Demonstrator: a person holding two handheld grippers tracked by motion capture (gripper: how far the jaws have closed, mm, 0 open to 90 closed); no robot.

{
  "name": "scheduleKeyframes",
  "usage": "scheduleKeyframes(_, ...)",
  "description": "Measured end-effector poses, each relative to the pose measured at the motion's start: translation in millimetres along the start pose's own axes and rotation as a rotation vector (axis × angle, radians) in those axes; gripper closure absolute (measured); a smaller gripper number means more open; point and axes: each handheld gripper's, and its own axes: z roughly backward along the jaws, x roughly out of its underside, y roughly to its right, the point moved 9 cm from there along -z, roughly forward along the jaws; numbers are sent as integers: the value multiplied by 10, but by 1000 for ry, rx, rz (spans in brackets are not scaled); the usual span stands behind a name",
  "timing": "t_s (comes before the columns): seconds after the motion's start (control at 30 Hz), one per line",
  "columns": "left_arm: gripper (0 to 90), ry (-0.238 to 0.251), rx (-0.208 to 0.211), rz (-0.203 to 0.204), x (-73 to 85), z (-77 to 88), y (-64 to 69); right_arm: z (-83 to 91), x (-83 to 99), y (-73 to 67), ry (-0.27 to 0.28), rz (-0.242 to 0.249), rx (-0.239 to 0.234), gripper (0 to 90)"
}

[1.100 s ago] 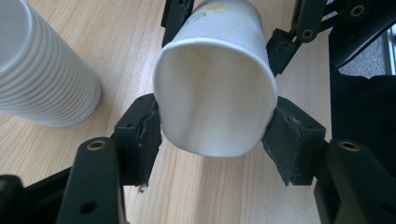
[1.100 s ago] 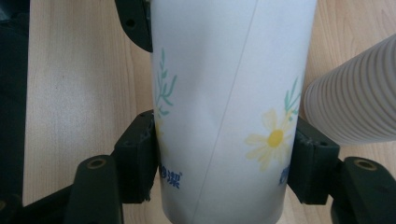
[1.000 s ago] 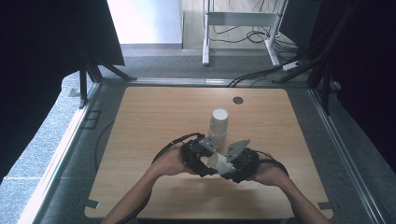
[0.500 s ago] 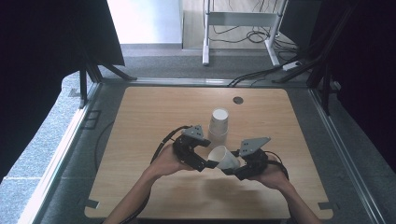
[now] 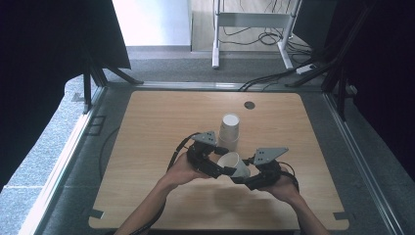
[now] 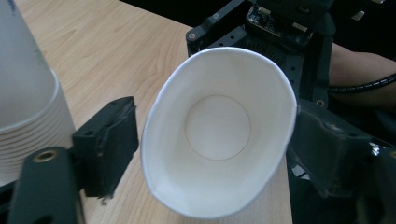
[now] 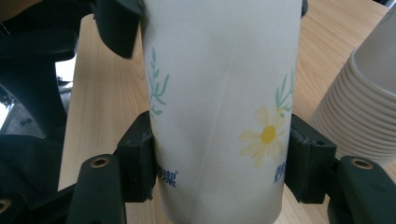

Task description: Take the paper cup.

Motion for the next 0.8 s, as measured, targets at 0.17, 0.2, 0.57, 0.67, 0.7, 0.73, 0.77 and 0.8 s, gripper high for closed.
scheduleKeyframes(0.17,281,-6,-18,-18,-18,10,-1,-9,9,13,5,-11,-9,355)
scheduleKeyframes(0.2,291,-12,-24,-22,-21,12,1,-12,9,14,6,-13,-10,350)
scheduleKeyframes(0.57,347,-80,-102,-104,-98,5,13,-67,64,83,-30,-50,29,128)
scheduleKeyframes(0.67,348,-101,-135,-116,-95,19,-1,-51,119,110,-55,-60,58,71)
scheduleKeyframes(0.7,350,-111,-148,-119,-90,33,-13,-39,140,124,-62,-60,72,56)
scheduleKeyframes(0.73,350,-119,-160,-119,-85,49,-28,-24,160,131,-65,-64,78,55)
scheduleKeyframes(0.77,351,-128,-171,-124,-80,68,-47,-6,178,137,-65,-69,79,55)
scheduleKeyframes(0.8,351,-134,-183,-119,-75,87,-61,12,197,145,-67,-71,83,55)
